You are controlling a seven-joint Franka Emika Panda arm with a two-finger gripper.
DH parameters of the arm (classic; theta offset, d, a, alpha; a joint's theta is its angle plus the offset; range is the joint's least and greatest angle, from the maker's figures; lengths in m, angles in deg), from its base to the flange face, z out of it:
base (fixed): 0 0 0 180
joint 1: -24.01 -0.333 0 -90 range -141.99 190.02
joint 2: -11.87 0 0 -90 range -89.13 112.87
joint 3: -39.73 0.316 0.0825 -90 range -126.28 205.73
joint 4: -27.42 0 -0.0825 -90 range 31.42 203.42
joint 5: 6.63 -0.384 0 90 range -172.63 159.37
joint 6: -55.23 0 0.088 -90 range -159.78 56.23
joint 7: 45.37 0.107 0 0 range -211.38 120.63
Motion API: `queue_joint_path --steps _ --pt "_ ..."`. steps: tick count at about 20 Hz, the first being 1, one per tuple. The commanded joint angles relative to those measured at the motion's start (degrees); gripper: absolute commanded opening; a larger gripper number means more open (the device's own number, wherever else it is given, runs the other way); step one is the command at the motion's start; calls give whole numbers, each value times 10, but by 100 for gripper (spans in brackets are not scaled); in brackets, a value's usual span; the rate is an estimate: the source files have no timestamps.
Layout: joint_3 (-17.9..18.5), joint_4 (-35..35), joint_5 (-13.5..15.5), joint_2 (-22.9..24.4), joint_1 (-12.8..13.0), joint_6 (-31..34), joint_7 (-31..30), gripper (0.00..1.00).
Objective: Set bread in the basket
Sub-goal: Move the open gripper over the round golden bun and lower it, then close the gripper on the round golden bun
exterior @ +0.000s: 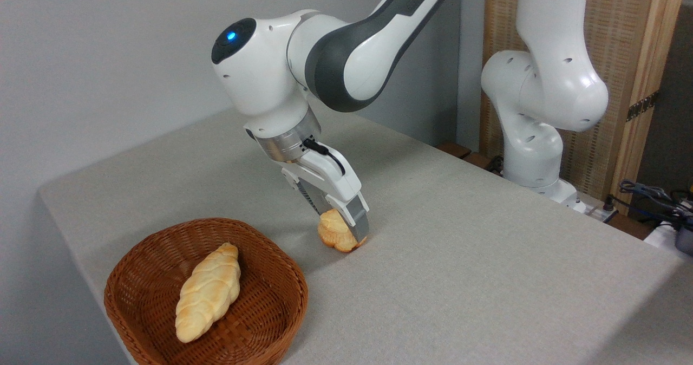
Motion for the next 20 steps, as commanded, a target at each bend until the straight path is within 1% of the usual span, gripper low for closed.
queue_joint_path --steps 1,3,4,5,6,14,20 --pt "0 10 2 5 7 -3 14 96" --pt "0 10 2 5 7 -3 17 75" --pt "0 10 2 5 6 -3 21 62" --pt "0 10 2 5 6 -3 25 53" --pt "0 10 3 5 6 -3 27 50" --pt "0 9 3 5 6 -3 31 50" --pt "7 4 7 11 5 -1 40 49"
